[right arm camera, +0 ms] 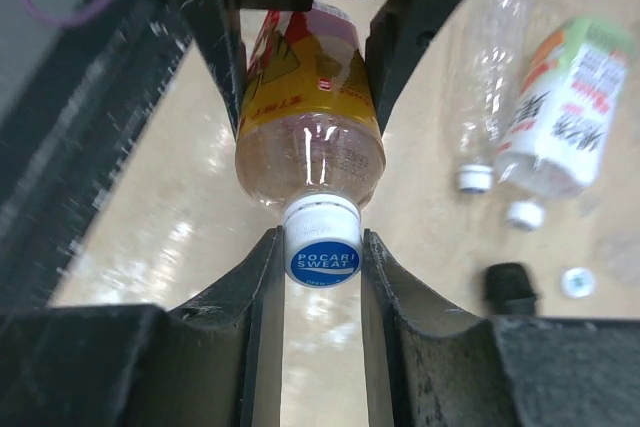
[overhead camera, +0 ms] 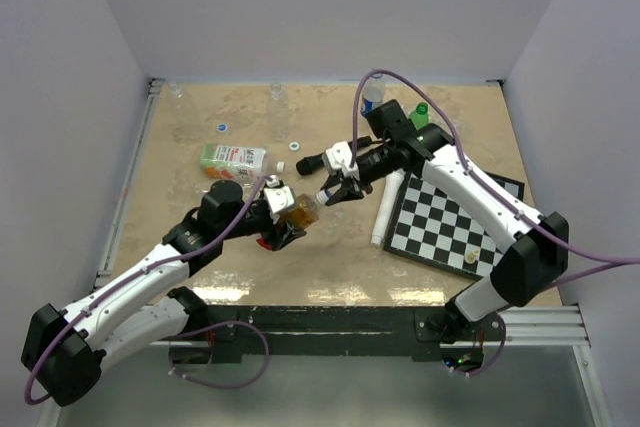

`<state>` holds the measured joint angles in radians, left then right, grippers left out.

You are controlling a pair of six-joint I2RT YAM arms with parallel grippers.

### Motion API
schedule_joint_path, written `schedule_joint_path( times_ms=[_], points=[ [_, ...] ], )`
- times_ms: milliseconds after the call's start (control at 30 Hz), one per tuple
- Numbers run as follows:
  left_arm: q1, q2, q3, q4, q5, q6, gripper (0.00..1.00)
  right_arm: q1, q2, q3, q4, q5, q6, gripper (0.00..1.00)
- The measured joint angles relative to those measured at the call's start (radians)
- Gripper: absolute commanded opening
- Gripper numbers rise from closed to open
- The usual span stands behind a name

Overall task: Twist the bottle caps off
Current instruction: Unscrew the bottle cap from the plastic bottle.

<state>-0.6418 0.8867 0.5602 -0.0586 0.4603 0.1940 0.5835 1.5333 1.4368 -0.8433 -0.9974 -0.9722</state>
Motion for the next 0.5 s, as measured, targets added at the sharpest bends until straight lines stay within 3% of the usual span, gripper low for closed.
schedule_joint_path(
  times_ms=[100, 200, 400, 500],
  points=[
    [0.0, 0.0, 0.0, 0.004, 0.005, 0.002, 0.0, 0.014, -0.039, -0.014, -0.032, 0.037, -0.291, 0.0],
    [-0.001, -0.003, 0.0, 0.037, 0.009, 0.007, 0.0, 0.027, -0.084, -0.02, -0.041, 0.08, -0.446, 0.0],
    [0.0, -0.007, 0.0, 0.051, -0.003, 0.007, 0.0, 0.028, -0.086, -0.009, -0.058, 0.09, -0.586, 0.06],
    [0.0, -0.008, 0.0, 0.051, -0.005, 0.006, 0.0, 0.028, -0.087, -0.011, -0.057, 0.09, -0.601, 0.2]
  ],
)
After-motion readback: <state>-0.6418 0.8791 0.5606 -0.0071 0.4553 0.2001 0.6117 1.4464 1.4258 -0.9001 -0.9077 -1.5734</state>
